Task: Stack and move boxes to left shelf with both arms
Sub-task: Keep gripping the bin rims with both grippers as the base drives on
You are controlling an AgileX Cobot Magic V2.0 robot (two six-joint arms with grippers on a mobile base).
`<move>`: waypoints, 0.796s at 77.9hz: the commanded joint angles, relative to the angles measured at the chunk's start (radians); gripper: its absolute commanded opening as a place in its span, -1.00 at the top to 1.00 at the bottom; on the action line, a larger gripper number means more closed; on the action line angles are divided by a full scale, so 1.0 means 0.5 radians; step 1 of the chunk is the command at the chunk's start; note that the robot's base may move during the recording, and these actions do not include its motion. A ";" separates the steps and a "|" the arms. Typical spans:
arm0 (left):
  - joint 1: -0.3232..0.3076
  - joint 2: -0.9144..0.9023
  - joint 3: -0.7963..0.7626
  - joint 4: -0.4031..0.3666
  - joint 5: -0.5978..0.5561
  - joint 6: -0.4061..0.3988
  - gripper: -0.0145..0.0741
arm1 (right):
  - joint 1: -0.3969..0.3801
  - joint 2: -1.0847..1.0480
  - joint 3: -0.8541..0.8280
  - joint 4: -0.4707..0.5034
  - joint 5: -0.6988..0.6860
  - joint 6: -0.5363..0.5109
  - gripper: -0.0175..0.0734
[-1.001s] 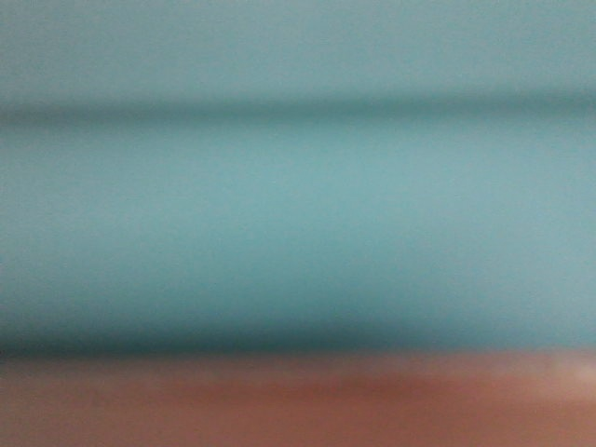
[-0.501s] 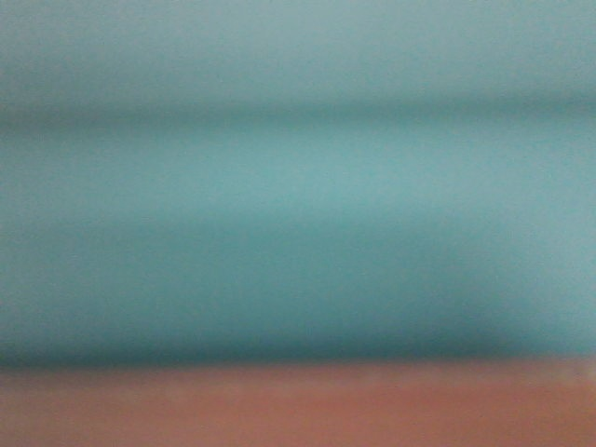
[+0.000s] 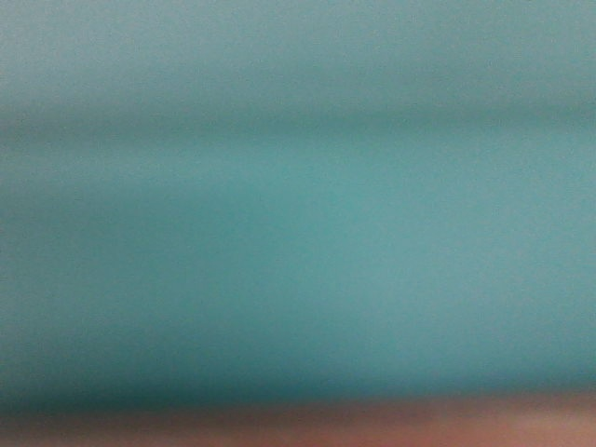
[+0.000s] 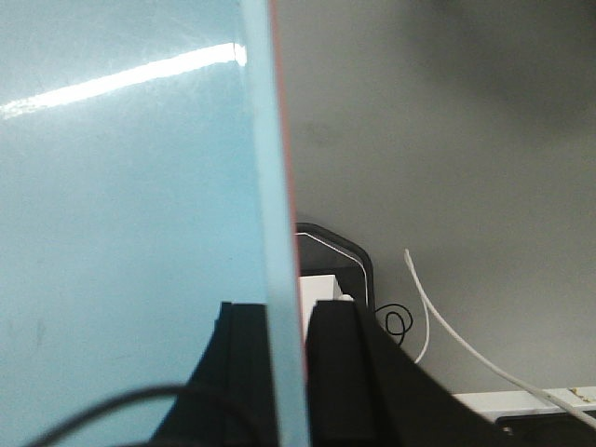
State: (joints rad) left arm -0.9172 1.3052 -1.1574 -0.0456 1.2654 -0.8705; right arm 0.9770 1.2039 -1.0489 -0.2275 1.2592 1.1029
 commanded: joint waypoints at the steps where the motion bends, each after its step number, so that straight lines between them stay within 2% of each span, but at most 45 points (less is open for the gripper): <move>1: -0.022 -0.066 -0.068 -0.150 0.080 -0.015 0.66 | -0.004 -0.056 -0.063 -0.093 0.050 0.008 0.49; 25: -0.022 -0.066 -0.068 -0.216 0.076 -0.015 0.66 | -0.004 -0.056 -0.063 -0.095 0.047 0.008 0.49; 62: -0.022 -0.066 -0.068 -0.230 0.076 -0.015 0.66 | -0.004 -0.056 -0.063 -0.095 0.041 0.008 0.49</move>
State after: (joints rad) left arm -0.9172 1.3052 -1.1567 -0.0698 1.2654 -0.8743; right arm 0.9770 1.2016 -1.0474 -0.2367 1.2592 1.0992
